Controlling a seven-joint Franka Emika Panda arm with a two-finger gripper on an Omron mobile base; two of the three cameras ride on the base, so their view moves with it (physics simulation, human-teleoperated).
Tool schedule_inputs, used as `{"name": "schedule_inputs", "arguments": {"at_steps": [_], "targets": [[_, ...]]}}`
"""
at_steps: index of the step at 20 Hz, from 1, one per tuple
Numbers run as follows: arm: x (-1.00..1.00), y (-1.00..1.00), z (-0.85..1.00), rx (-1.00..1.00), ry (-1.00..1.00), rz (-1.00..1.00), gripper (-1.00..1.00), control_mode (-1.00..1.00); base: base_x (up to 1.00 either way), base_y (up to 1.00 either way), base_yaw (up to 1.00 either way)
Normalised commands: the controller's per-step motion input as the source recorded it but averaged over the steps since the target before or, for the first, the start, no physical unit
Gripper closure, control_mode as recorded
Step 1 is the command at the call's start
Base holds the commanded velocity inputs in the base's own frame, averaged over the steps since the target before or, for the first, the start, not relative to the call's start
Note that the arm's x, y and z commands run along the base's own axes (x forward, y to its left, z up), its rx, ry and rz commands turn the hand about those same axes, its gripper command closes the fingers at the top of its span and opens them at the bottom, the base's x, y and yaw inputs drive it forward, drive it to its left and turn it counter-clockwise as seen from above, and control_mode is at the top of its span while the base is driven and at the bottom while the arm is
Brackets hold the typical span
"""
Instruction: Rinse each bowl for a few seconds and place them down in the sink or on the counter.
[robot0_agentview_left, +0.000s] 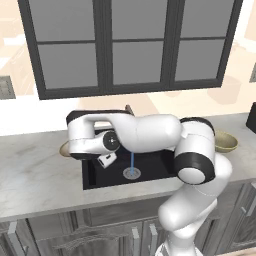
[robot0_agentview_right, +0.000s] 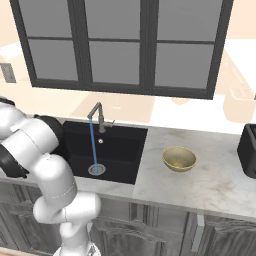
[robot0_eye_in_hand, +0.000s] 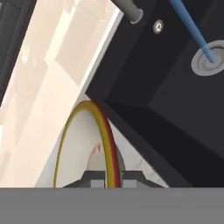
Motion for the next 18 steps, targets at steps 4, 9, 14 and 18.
{"name": "schedule_inputs", "arguments": {"at_steps": [4,9,14,18], "targets": [[0.00,0.16,-0.09,-0.01,0.06,0.00,1.00,-1.00,0.00,0.00,0.00],[0.00,0.10,-0.13,-0.02,0.03,0.00,1.00,-1.00,0.00,0.00,0.00],[0.00,0.09,-0.16,-0.02,0.00,0.00,1.00,-1.00,0.00,0.00,0.00],[-0.02,0.02,-0.18,0.00,0.00,0.00,1.00,-1.00,0.00,0.00,0.00]]}}
